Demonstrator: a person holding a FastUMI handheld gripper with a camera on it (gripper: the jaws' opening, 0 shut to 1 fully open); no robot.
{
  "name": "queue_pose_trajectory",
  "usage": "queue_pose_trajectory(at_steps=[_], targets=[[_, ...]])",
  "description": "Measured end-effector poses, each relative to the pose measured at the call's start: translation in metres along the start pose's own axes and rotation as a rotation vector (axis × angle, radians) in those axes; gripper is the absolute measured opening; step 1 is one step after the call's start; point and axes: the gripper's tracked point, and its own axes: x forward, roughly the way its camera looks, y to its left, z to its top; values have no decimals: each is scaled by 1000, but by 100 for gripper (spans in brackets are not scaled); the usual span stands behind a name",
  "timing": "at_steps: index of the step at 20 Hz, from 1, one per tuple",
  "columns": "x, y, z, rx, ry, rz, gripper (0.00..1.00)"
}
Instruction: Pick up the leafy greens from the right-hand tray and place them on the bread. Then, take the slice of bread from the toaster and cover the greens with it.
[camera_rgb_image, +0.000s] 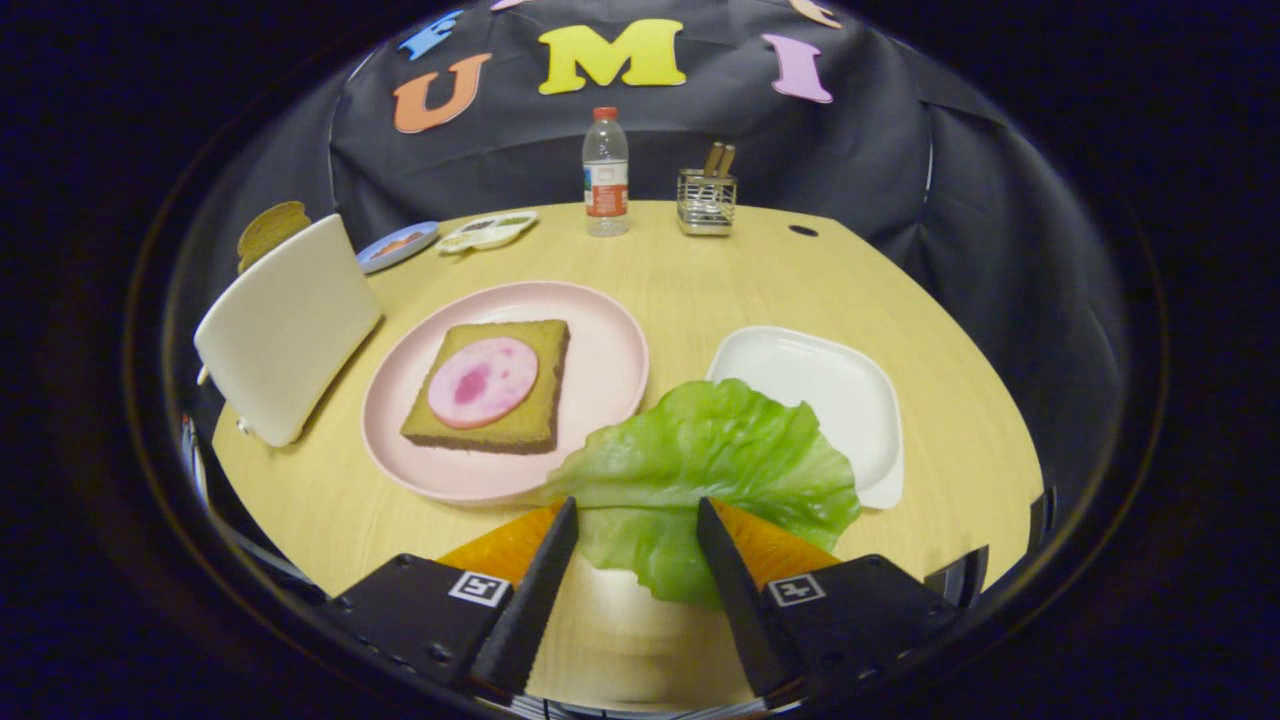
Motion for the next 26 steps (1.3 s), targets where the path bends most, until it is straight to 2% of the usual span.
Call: queue_pose_trajectory(at_steps=[5,11,17,21,26], targets=[[5,4,-2,112,9,46,3],[-27,2,6,101,-60,36,1],[-54,12,47,65,-159,31,1],[-42,48,76,6,-179,52,1],[-5,101,86,-106,-153,69,0]])
